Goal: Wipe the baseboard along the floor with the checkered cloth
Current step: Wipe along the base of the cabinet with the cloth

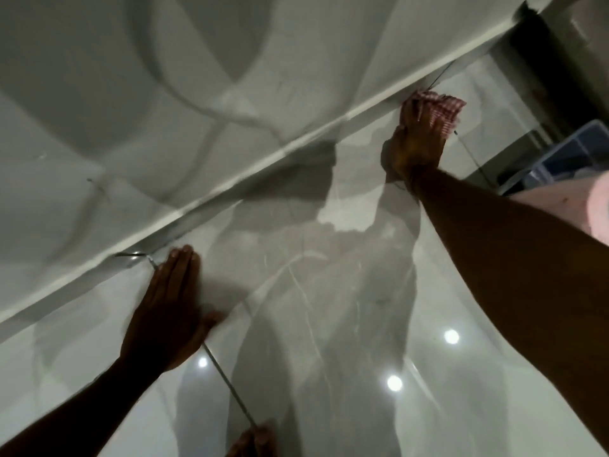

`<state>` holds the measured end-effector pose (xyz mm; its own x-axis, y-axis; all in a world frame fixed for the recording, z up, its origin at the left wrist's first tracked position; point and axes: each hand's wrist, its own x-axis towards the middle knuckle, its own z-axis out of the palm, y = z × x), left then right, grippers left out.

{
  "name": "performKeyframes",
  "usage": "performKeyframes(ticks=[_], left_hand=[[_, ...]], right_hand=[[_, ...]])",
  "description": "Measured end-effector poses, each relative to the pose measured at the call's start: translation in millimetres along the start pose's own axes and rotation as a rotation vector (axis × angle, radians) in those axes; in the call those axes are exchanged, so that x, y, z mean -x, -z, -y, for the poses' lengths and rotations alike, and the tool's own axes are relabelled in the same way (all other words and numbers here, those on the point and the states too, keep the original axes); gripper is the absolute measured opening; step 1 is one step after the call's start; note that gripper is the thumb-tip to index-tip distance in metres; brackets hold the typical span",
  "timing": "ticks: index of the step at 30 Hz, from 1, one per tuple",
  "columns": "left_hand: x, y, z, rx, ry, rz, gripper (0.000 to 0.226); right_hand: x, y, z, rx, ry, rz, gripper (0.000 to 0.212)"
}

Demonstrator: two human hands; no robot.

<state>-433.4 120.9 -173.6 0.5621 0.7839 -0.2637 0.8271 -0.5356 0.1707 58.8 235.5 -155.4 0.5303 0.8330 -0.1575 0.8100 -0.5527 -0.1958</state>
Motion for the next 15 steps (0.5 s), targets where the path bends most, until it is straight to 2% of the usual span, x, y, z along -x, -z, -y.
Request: performKeyframes(ticks=[3, 6, 10, 12, 15], left_hand=[[0, 2, 0, 0.008, 0.015, 0.022, 0.108], [-1, 4, -3, 0.008, 0.011, 0.034, 0.108], [0, 4, -9, 0.027, 0.033, 0.013, 0.107], [-1, 5, -11, 0.04, 0.064, 0.034, 0.109], [-5, 6, -12, 0.039, 0.065, 0.063, 0.11]], right_hand=[[37, -12, 23, 0.027, 0.074, -0.096, 0.06], [106, -30, 64, -0.095, 0.229, -0.14, 0.06], [175, -53, 115, -0.217, 0.414, -0.081, 0.063], [188, -59, 125, -0.231, 0.418, -0.003, 0.065], [172, -61, 108, -0.214, 0.424, 0.023, 0.062]])
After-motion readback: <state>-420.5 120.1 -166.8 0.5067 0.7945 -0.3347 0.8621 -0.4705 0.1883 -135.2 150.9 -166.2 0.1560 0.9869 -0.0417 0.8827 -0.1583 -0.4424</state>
